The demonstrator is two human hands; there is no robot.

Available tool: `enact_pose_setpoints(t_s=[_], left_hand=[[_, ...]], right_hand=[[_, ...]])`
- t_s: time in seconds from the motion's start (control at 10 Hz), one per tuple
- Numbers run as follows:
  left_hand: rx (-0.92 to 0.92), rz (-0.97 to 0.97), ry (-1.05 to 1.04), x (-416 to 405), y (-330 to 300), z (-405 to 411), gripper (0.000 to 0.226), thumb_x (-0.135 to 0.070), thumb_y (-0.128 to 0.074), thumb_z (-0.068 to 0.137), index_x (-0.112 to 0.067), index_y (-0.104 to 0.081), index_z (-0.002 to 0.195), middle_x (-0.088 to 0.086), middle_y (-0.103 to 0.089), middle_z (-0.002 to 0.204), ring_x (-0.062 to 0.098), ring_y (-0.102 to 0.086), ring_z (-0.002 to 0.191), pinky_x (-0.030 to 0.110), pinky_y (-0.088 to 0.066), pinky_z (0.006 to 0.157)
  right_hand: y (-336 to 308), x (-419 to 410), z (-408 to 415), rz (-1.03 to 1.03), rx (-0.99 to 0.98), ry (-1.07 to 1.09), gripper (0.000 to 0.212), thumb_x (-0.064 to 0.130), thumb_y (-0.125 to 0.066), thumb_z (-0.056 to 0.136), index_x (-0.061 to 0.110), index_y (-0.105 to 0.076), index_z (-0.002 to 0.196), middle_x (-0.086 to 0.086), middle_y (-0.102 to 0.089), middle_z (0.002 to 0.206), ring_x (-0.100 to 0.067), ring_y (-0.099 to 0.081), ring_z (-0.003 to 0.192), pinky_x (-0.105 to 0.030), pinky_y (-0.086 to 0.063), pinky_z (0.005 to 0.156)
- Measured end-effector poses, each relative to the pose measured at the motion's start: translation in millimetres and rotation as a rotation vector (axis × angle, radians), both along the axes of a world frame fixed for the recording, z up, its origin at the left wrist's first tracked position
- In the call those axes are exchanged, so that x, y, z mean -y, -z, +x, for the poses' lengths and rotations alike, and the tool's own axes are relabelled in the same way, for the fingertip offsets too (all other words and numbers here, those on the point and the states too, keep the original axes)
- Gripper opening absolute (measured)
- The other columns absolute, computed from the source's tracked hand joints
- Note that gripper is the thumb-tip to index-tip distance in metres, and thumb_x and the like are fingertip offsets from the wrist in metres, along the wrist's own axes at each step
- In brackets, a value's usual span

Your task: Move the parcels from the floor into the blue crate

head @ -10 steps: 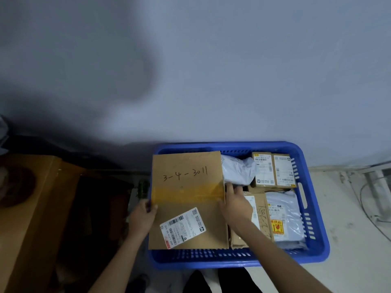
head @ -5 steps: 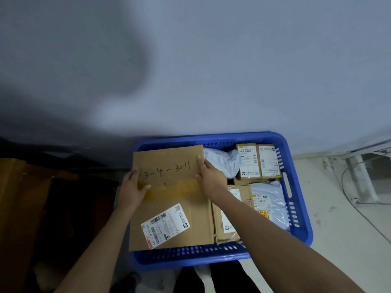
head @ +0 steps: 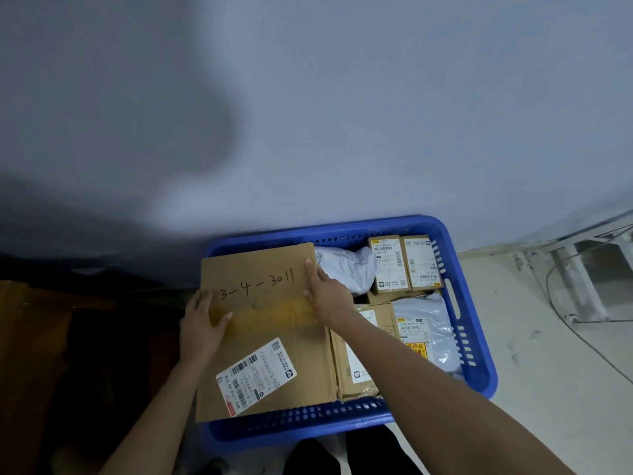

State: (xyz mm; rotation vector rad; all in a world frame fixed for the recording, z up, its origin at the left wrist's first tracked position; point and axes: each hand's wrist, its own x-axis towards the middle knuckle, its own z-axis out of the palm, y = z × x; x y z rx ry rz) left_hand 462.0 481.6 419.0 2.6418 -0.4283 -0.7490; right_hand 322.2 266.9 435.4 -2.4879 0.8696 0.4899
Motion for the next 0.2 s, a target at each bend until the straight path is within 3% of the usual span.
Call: enact_pose_setpoints(t_s=[0.1, 0.2], left_hand=[[-0.030, -0.017, 0.016, -1.8, -12.0, -3.7, 0.074, -0.031, -0.067, 0.085, -0.020, -0.030, 0.147, 0.009, -0.023, 0.154, 0.033, -0.035, 0.136, 0.050, -0.037, 0.107], [-0.014, -0.069, -0.045, -10.0, -23.2, -9.4, 0.072, -0.029, -0.069, 0.083, -0.021, -0.034, 0.145, 0.011, -0.028, 0.150, 0.033, -0.041, 0.131, 0.050, -0.042, 0.102]], right_hand=[[-5.3, 6.0, -4.4, 0.070, 0.076, 0.032, 0.065, 0.024, -0.043, 0.100, 0.024, -0.006, 0.153, -0.011, -0.044, 0.144, -0.027, -0.060, 0.105, -0.037, -0.051, 0.079], [-9.6, 4.9, -16.5, 0.143, 0.194, 0.168, 0.062, 0.023, -0.044, 0.097, 0.031, -0.015, 0.151, -0.013, -0.053, 0.129, -0.024, -0.061, 0.096, -0.036, -0.052, 0.076]])
